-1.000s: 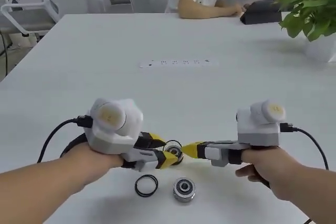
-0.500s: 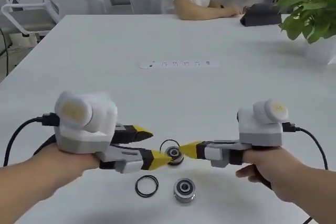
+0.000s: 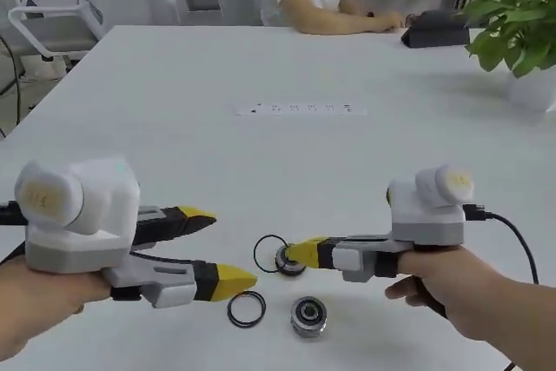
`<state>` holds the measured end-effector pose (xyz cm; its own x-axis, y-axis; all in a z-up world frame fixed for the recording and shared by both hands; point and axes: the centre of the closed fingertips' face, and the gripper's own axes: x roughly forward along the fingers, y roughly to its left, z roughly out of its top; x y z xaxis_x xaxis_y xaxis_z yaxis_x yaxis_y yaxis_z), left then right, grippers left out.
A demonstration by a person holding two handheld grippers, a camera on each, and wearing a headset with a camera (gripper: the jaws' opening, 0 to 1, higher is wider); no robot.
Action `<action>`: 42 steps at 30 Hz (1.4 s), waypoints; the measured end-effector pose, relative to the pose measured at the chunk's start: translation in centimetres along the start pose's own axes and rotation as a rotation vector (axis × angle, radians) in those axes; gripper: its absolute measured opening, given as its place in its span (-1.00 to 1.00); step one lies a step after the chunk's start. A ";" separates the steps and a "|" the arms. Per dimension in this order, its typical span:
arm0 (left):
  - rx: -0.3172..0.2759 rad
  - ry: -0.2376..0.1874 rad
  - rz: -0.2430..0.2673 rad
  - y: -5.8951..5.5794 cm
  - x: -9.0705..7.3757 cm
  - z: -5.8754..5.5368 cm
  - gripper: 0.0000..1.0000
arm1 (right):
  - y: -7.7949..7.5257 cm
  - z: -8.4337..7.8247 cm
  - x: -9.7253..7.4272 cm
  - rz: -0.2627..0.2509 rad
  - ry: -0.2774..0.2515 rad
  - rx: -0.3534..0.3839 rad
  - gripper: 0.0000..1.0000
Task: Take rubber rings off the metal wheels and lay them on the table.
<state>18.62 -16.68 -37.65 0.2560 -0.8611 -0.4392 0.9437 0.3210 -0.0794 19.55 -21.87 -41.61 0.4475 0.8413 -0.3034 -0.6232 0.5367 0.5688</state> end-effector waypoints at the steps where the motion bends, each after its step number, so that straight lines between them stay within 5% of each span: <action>1: 0.000 -0.004 0.013 0.1 -0.2 -0.1 0.25 | 0.1 -0.1 0.1 0.005 0.004 0.001 -1.00; 24: 0.026 0.039 0.013 -0.8 -2.6 -2.1 0.68 | 1.6 -3.0 2.2 0.050 0.125 -0.012 -1.00; 42: 0.008 0.067 0.015 -0.7 -3.3 -3.4 0.74 | 1.4 -5.4 3.1 0.040 0.224 -0.020 -1.00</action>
<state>16.38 -12.74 -39.18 0.2561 -0.8277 -0.4993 0.9415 0.3306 -0.0652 16.64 -18.15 -45.90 0.2699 0.8540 -0.4447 -0.6512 0.5021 0.5691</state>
